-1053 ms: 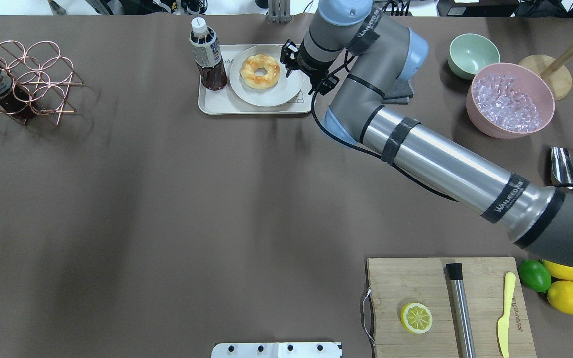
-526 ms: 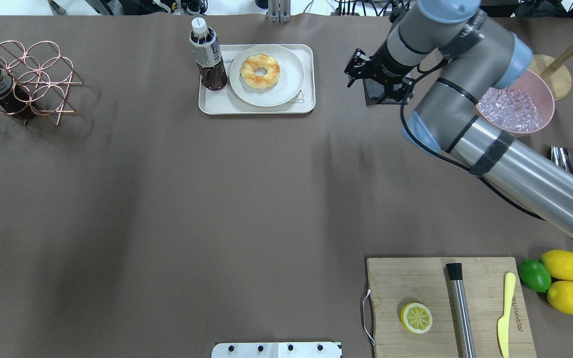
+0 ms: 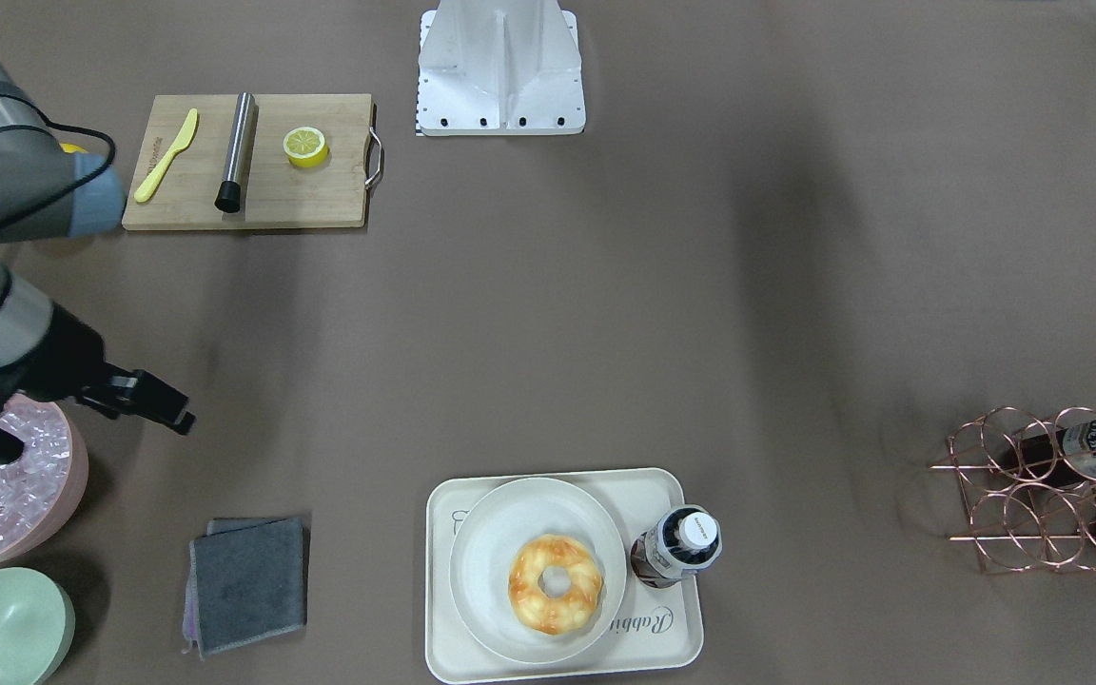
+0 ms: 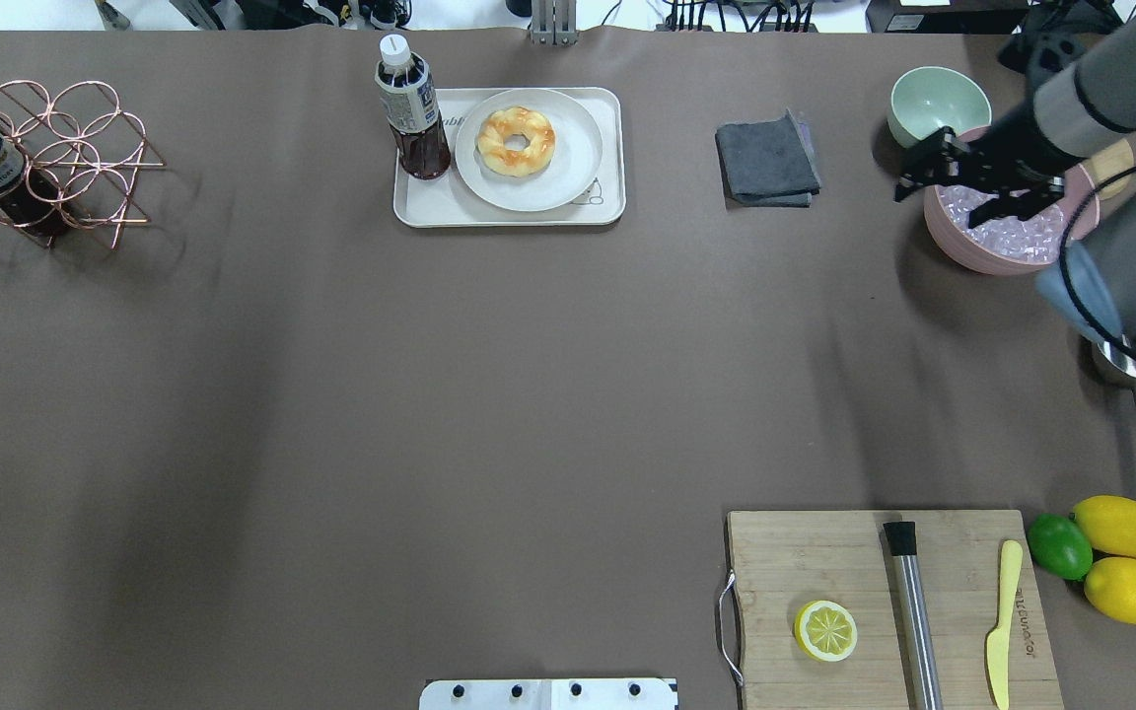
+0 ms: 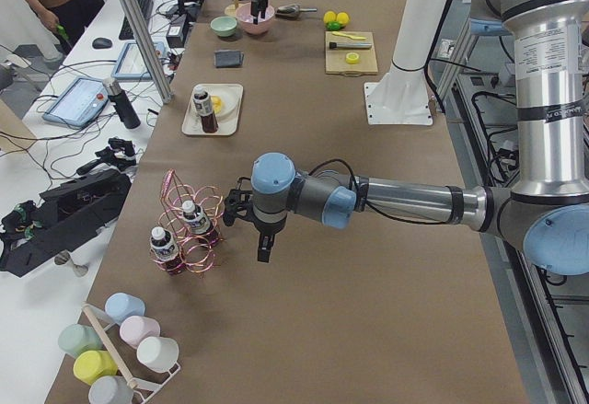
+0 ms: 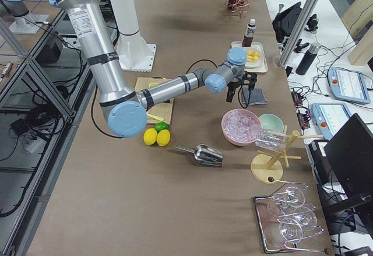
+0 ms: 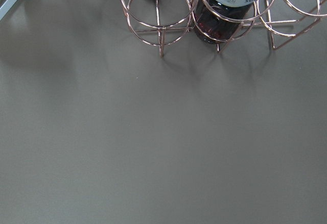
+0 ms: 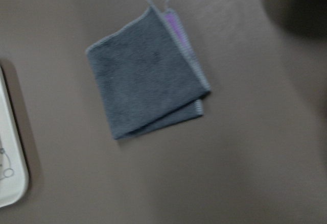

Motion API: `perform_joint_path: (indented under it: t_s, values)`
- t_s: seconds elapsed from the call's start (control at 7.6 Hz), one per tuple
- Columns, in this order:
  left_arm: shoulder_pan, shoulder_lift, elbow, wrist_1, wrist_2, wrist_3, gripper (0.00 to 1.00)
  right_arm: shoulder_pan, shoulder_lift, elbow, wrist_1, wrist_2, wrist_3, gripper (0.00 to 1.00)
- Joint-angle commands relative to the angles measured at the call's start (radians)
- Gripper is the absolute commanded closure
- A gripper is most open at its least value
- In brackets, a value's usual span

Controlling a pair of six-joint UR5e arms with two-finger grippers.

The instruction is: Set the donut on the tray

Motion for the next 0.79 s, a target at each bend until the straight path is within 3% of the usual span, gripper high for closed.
perform_joint_path:
  t_s: [0.0,0.66]
  values:
    - [0.000,0.001,0.001,0.000,0.004,0.000,0.02,0.130,-0.238,0.080,0.000,0.035,-0.313,0.00]
    - [0.003,-0.005,-0.009,-0.006,0.004,0.012,0.02,0.288,-0.452,0.067,-0.005,0.055,-0.717,0.00]
